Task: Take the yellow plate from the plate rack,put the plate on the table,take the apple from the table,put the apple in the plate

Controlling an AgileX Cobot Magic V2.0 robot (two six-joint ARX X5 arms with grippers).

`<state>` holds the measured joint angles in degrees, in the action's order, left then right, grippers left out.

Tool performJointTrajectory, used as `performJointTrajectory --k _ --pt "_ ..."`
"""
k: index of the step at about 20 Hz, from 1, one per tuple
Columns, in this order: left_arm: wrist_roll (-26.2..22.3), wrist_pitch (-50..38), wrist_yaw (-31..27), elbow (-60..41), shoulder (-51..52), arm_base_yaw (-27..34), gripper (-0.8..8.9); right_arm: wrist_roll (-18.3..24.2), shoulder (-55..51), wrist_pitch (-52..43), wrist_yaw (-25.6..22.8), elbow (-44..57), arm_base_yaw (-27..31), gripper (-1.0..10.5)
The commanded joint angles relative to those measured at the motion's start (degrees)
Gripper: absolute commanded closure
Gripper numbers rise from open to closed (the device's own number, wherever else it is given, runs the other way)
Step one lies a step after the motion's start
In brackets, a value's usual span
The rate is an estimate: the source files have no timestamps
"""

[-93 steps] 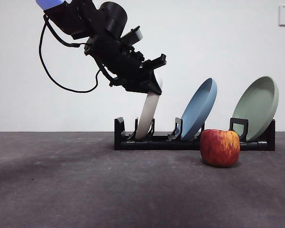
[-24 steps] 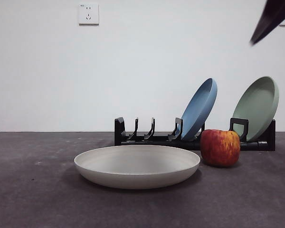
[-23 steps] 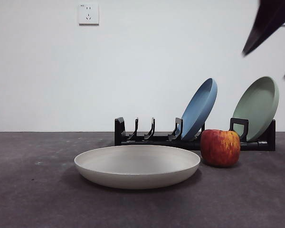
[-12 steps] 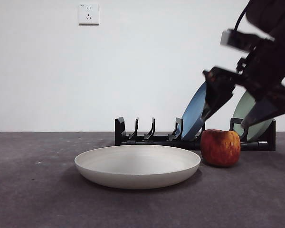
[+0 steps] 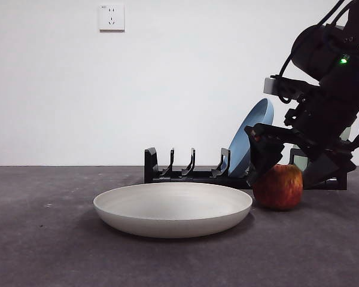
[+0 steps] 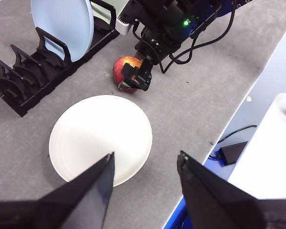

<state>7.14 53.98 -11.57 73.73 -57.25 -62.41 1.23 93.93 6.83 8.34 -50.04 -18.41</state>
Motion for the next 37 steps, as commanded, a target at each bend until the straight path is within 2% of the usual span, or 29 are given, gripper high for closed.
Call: performJointTrajectory --k 1,3,6,12,15,18,22,25,30,35,37 --pt "0.5 -0.2 -0.2 -0.2 0.0 -0.1 5.93 -0.4 0.5 0.2 0.7 -0.1 -0.1 7.6" --pt "0.4 -0.2 -0.2 -0.2 0.0 -0.1 5.93 -0.5 0.5 1.0 0.7 -0.1 -0.1 8.1" --pt "0.4 -0.2 -0.2 -0.2 0.0 -0.1 5.93 -0.5 0.5 1.5 0.7 -0.1 -0.1 9.6" --pt "0.4 0.3 -0.2 -0.2 0.0 -0.1 5.93 -1.8 -4.8 0.9 0.5 -0.1 -0.8 9.6" --pt "0.4 0.2 -0.2 -0.2 0.0 -0.1 5.93 -2.3 -10.2 0.9 0.5 -0.1 -3.1 9.6" --pt "0.4 0.1 -0.2 -0.2 0.0 -0.1 5.93 -3.0 -11.8 0.9 0.5 -0.1 -7.7 9.6" --pt "0.4 0.2 -0.2 -0.2 0.0 -0.1 5.93 -3.3 -8.5 -2.1 0.0 -0.1 -15.4 9.6" --pt "0.4 0.4 -0.2 -0.2 0.0 -0.1 5.93 -3.4 -4.3 -4.6 -2.8 -0.1 -19.2 9.6" --pt "0.4 1.0 -0.1 -0.2 0.0 -0.1 5.93 -3.7 2.3 -5.4 -5.4 -0.1 -21.5 9.6" --pt "0.4 1.3 -0.1 -0.2 0.0 -0.1 5.93 -3.7 4.2 -4.4 -5.4 -0.1 -21.5 9.6" --pt "0.4 1.7 -0.1 -0.2 0.0 -0.1 5.93 -3.7 4.2 -4.2 -5.4 -0.1 -21.5 9.0"
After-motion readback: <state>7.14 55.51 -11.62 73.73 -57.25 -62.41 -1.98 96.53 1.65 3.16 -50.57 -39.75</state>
